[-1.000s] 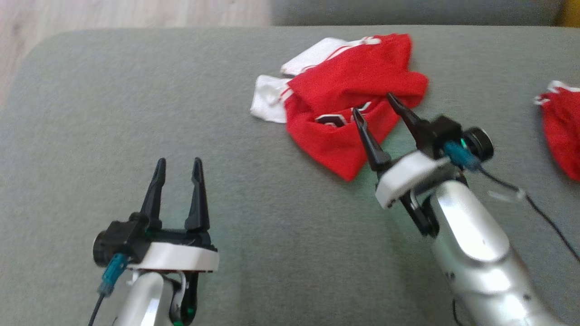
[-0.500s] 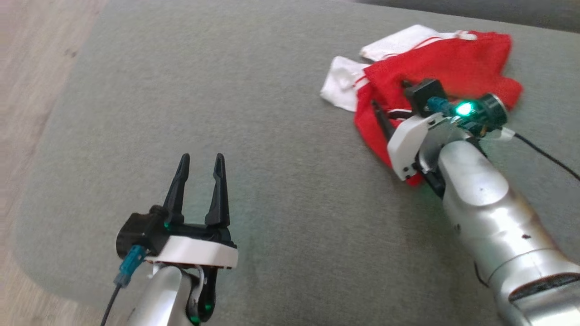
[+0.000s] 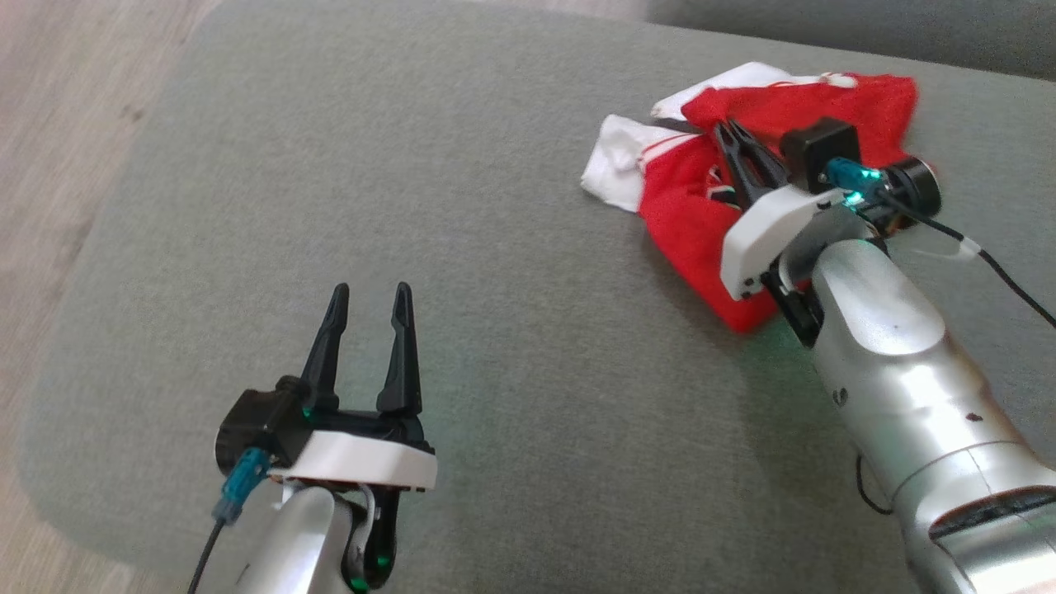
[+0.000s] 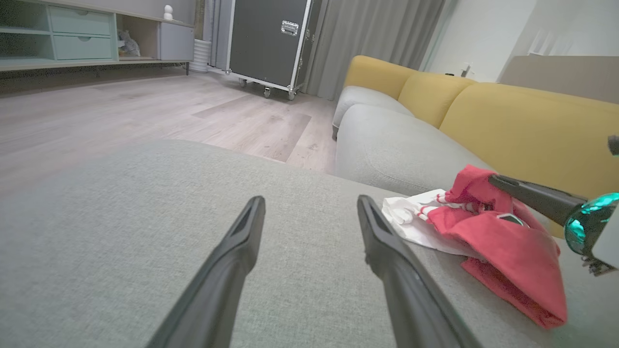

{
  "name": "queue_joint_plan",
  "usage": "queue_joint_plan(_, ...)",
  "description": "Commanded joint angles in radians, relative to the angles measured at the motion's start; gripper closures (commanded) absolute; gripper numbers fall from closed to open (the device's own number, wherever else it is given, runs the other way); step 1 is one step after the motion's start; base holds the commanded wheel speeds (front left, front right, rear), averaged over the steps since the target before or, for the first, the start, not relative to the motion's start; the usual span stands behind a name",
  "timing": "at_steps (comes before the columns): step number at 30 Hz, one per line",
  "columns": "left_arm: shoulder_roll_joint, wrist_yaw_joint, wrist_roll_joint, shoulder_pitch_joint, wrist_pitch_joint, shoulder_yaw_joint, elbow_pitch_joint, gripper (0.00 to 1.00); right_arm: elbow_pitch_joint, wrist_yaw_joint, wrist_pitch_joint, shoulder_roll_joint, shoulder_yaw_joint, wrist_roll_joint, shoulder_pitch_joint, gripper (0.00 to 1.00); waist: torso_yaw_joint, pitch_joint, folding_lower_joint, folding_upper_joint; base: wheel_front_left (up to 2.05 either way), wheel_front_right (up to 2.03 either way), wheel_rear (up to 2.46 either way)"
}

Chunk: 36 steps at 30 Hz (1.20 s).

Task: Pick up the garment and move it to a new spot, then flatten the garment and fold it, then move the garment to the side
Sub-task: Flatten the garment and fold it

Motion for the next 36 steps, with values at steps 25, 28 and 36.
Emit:
queue_joint_plan(25, 0.005, 0.005, 0.062, 0.086, -0.008, 0.115, -0.053, 0.0, 0.014, -0.001, -0.04, 0.018, -0.112, 0.256, -0.088, 1.0, -0.167, -0.157, 0.0001, 0.0, 0.0, 0.0, 0.0)
queue_joint_plan(28, 0.005, 0.002, 0.062, 0.083, -0.008, 0.11, -0.054, 0.0, 0.108, -0.001, -0.048, 0.003, -0.187, 0.174, -0.078, 1.0, -0.173, -0.148, 0.0001, 0.0, 0.0, 0.0, 0.0)
queue_joint_plan(36, 0.005, -0.002, 0.065, 0.073, -0.008, 0.111, -0.053, 0.0, 0.125, -0.001, -0.075, -0.002, -0.294, 0.02, -0.074, 0.0, -0.203, -0.14, 0.0001, 0.0, 0.0, 0.0, 0.0)
